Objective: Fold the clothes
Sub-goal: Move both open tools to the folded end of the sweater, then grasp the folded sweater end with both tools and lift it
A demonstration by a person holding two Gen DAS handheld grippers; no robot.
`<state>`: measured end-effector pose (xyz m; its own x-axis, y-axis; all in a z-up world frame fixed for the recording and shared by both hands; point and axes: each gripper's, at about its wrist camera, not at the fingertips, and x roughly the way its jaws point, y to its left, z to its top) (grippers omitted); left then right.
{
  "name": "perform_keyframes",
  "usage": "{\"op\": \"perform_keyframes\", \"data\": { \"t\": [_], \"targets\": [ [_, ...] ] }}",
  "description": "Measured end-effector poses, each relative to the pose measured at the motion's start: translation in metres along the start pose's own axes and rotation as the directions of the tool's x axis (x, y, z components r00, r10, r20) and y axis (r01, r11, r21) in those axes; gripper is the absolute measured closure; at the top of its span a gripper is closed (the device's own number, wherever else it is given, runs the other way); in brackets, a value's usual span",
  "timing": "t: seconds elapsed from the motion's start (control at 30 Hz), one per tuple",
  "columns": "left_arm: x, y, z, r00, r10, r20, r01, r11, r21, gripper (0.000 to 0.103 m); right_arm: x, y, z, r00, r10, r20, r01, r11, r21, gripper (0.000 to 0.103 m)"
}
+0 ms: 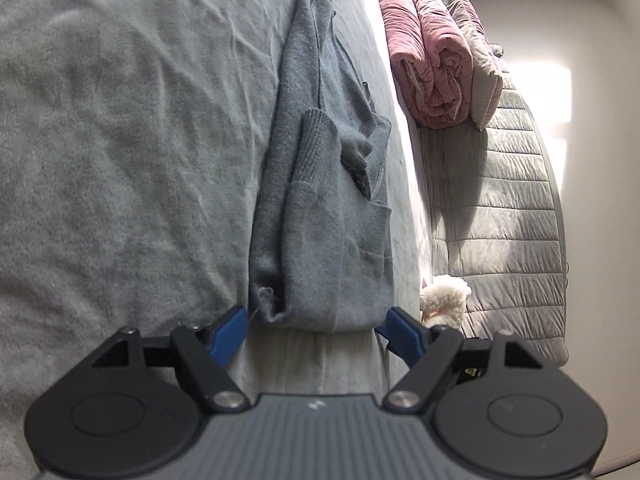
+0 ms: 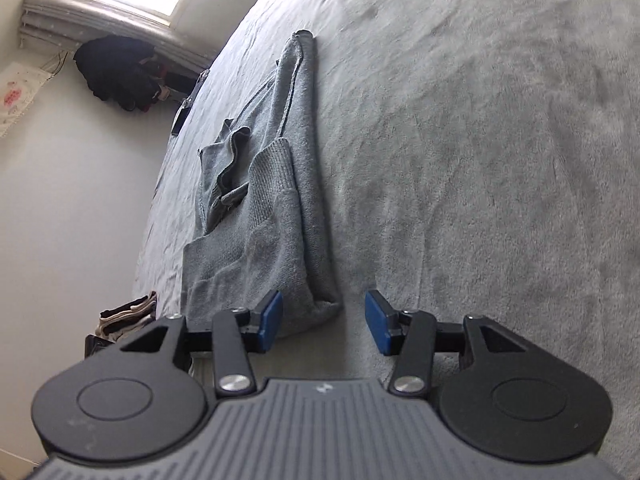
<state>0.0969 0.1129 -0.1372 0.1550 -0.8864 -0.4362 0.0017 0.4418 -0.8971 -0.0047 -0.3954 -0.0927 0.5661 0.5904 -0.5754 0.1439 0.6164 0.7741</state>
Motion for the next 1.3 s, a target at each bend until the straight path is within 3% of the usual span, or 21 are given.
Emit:
{"op": "perform_keyframes", "data": {
  "t": [0.27,0.37,0.47,0.53,0.6,0.67,0.77,1.03,1.3],
  "targets": [
    [0.017,-0.006,-0.001,1.0,0.0,0.005,0.0,0.999,0.047,0.026,0.016,-0.001,0.006,0.998,0.061,-0.011,-0.061,0.998,0.005,0.054],
    [0.022,-0.005,0.0,1.0,-0.003,0.021,0.002,0.999,0.047,0.032,0.021,0.0,0.007,0.998,0.067,-0.005,-0.067,0.998,-0.002,0.056],
    [0.026,0.0,0.001,0.999,-0.002,0.041,0.001,0.999,0.035,0.05,0.025,0.002,0.006,0.997,0.073,0.003,-0.073,0.997,-0.01,0.058],
    [0.03,0.006,0.001,0.999,0.002,0.054,-0.003,1.0,0.013,0.074,0.028,0.002,0.005,0.997,0.075,0.009,-0.075,0.997,-0.006,0.06],
    [0.034,0.013,0.001,0.998,-0.003,0.069,0.004,1.0,-0.013,0.084,0.031,0.002,0.004,0.997,0.076,0.016,-0.075,0.997,-0.002,0.067],
    [0.035,0.014,-0.001,0.996,-0.025,0.088,0.027,0.999,-0.021,0.085,0.034,0.001,0.001,0.997,0.077,0.023,-0.077,0.997,0.012,0.081],
    [0.031,0.008,-0.007,0.992,-0.032,0.125,0.031,0.999,0.01,0.087,0.033,-0.001,-0.002,0.994,0.104,0.04,-0.105,0.994,0.037,0.082],
    [0.004,-0.008,-0.018,0.977,-0.102,0.189,0.107,0.994,-0.017,0.09,0.008,0.006,-0.008,0.971,0.213,0.112,-0.23,0.957,0.174,0.085],
    [-0.019,-0.04,-0.038,0.972,-0.127,0.2,0.126,0.992,0.022,0.09,-0.024,0.029,-0.016,0.97,0.202,0.131,-0.226,0.953,0.204,0.086]
  ]
}}
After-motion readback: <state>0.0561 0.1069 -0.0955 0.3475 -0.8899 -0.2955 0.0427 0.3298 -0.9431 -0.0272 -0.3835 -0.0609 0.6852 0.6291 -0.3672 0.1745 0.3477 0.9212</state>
